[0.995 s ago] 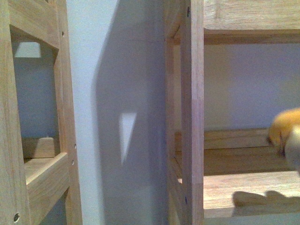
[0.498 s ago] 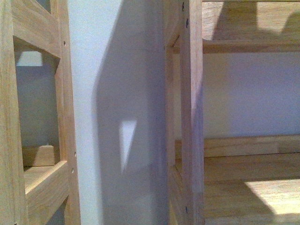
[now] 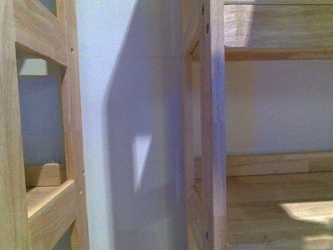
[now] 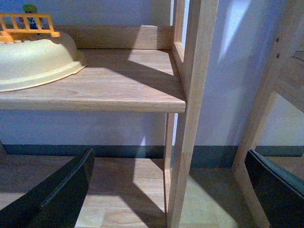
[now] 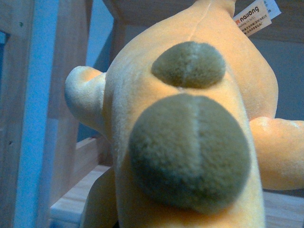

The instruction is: Put away toys

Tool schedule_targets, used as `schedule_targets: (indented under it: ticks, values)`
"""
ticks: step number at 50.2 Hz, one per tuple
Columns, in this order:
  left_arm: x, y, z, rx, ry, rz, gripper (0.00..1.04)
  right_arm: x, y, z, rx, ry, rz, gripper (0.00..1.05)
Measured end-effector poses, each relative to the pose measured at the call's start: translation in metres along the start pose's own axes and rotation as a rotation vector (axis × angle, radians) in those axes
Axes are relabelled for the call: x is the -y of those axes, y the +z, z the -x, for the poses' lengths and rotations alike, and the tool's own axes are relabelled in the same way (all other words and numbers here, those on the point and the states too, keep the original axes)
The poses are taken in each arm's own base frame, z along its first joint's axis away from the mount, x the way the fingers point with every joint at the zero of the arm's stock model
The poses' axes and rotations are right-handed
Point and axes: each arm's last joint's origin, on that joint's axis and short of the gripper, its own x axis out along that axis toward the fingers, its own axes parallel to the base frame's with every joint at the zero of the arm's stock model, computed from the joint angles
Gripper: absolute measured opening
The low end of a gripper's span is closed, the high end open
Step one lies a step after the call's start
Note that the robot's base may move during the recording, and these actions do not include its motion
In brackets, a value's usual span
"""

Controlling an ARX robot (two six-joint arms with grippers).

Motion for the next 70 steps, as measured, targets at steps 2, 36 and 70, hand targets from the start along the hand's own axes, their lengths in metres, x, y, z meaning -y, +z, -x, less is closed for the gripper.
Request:
schedule_targets:
  ticks: [2, 36, 70]
  values:
    - [0.000, 0.000, 0.000, 0.000, 0.000, 0.000, 0.99, 0.002, 0.001, -0.005, -0.001, -0.009, -0.001, 0.07]
    - [0.000, 0.000, 0.000, 0.000, 0.000, 0.000, 0.99, 0.044, -0.048, -0.153, -0.097, -0.073, -0.343, 0.07]
    - [0.000, 0.000, 0.000, 0.000, 0.000, 0.000, 0.98, -0.029, -0.082, -0.179, -0.175, 0.100, -0.674, 0.07]
